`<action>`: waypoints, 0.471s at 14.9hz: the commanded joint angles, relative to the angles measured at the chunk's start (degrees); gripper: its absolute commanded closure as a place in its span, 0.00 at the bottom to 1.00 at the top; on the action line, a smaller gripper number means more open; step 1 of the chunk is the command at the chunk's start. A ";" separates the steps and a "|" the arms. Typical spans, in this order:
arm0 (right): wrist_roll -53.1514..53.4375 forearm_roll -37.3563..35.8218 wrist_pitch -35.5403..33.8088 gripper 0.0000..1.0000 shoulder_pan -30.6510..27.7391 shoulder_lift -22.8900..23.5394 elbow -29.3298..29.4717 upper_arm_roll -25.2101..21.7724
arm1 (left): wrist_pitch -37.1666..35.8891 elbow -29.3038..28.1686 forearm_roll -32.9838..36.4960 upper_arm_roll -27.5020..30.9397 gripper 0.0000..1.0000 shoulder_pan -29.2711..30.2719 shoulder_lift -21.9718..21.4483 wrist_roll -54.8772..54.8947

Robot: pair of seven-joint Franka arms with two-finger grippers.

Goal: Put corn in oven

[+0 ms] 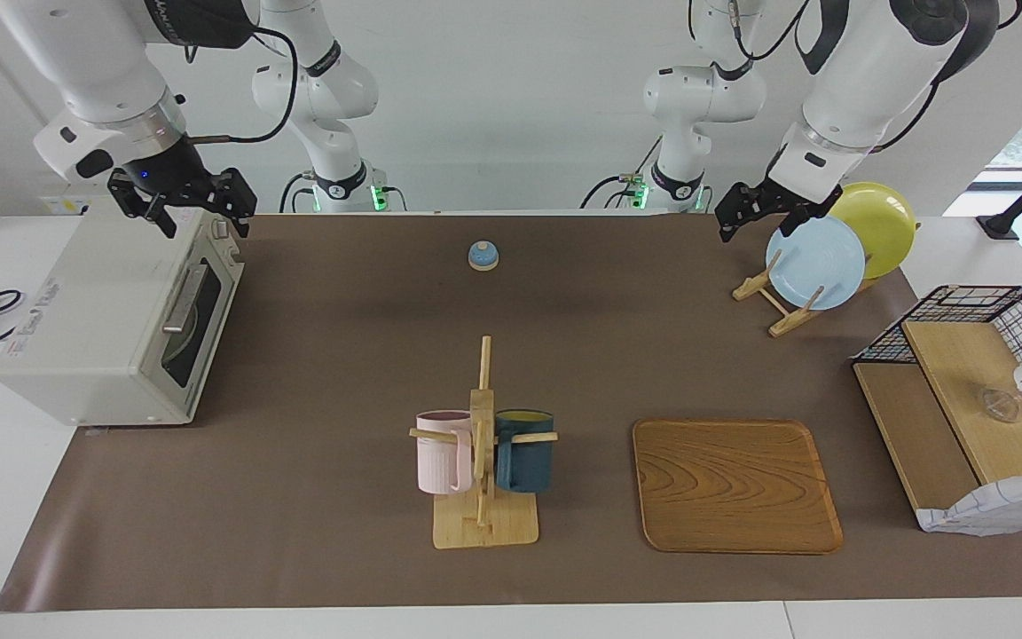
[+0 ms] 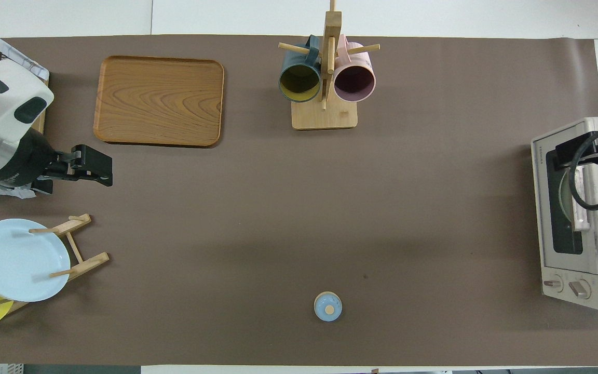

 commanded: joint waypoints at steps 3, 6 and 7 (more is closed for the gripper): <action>0.31 0.14 1.69 0.00 1.77 -2.20 -3.49 -2.80 | 0.28 -0.54 1.10 -0.02 0.00 0.08 -0.82 0.03; 0.40 0.22 2.66 0.00 2.83 -2.73 -3.49 -3.24 | 0.20 -0.54 1.10 -0.02 0.00 0.08 -0.82 0.03; 0.31 0.22 2.48 0.00 2.74 -2.81 -3.58 -3.25 | 0.28 -0.54 1.10 -0.02 0.00 0.08 -0.82 0.03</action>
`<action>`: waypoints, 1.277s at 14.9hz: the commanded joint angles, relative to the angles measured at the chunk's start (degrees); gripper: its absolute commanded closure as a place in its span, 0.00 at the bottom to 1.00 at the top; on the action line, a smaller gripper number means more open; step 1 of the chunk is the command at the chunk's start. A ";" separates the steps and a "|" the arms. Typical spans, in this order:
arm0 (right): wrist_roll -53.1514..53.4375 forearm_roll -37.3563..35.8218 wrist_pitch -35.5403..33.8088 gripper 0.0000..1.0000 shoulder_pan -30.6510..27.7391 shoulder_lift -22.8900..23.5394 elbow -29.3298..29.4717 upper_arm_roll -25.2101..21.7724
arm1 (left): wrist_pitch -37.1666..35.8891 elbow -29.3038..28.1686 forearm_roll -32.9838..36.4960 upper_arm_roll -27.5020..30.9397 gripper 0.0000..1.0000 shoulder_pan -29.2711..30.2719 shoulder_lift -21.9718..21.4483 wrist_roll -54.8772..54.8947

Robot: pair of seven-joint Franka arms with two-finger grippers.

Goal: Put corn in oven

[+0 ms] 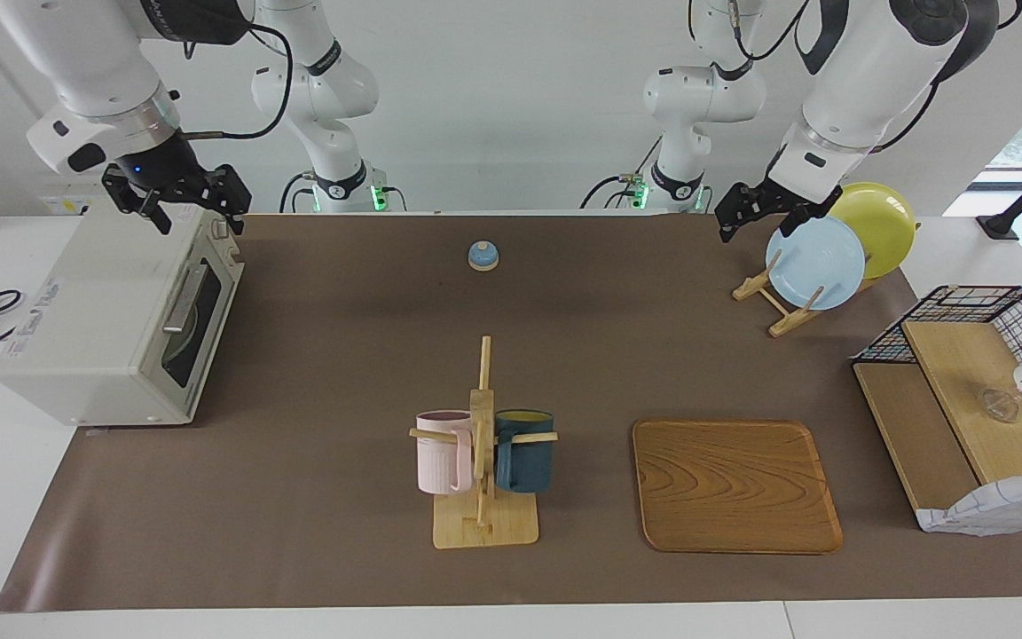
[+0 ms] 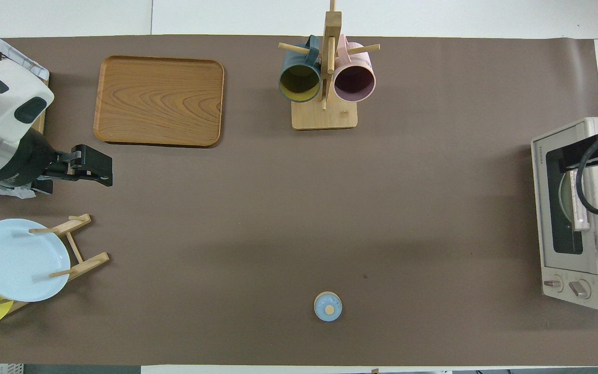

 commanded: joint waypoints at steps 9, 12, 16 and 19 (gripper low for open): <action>0.40 0.84 1.68 0.00 -1.18 -3.56 -4.28 -0.77 | 0.20 -0.54 1.10 -0.02 0.00 0.08 -0.82 0.03; 0.49 0.75 2.04 0.00 -1.27 -3.56 -4.28 -0.86 | 0.28 -0.54 1.10 -0.02 0.00 0.08 -0.82 0.03; 0.31 0.93 2.21 0.00 -1.01 -3.30 -4.19 -0.94 | 0.28 -0.54 1.10 -0.02 0.00 0.08 -0.82 0.03; 0.22 0.93 2.30 0.00 -0.92 -3.04 -3.93 -0.94 | 0.28 -0.54 1.10 -0.02 0.00 0.08 -0.82 0.03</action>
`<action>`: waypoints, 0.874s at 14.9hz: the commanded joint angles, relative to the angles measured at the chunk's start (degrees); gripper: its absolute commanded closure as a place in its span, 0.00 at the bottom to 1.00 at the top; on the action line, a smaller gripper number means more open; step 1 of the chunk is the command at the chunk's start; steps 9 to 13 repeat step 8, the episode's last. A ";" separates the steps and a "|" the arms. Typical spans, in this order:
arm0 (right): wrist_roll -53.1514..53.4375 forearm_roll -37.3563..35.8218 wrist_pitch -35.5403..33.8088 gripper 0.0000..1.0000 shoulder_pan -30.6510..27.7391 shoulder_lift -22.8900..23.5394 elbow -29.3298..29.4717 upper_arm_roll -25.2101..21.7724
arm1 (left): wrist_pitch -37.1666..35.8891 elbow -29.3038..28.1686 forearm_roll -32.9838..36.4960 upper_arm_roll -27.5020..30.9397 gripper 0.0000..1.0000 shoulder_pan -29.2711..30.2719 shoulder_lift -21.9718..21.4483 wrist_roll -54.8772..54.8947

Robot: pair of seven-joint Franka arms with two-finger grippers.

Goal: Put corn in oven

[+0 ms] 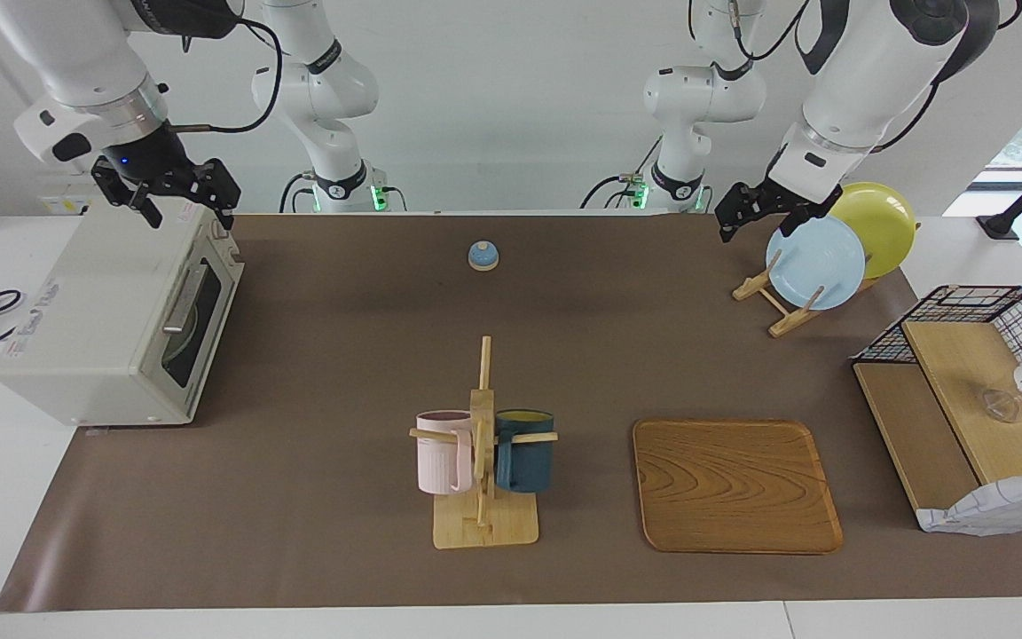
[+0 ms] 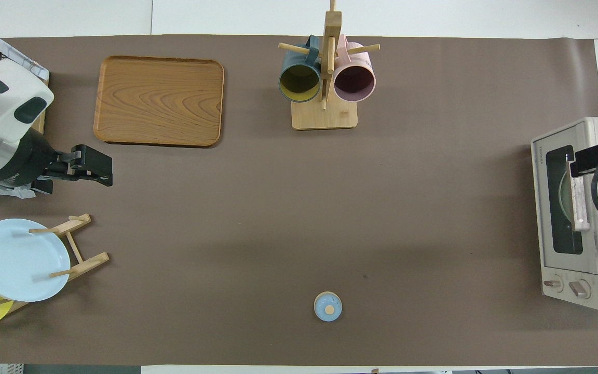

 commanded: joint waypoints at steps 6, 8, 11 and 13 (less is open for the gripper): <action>0.31 0.58 2.17 0.00 0.09 -1.07 -1.59 0.06 | 0.28 -0.54 1.10 -0.02 0.00 0.08 -0.82 0.03; 0.31 0.40 2.17 0.00 0.09 -1.07 -1.59 0.06 | 0.28 -0.54 1.10 -0.02 0.00 0.08 -0.82 0.03; 0.31 0.40 2.17 0.00 0.09 -1.07 -1.59 0.06 | 0.28 -0.54 1.10 -0.02 0.00 0.08 -0.82 0.03; 0.31 0.40 2.17 0.00 0.09 -1.07 -1.59 0.06 | 0.28 -0.54 1.10 -0.02 0.00 0.08 -0.82 0.03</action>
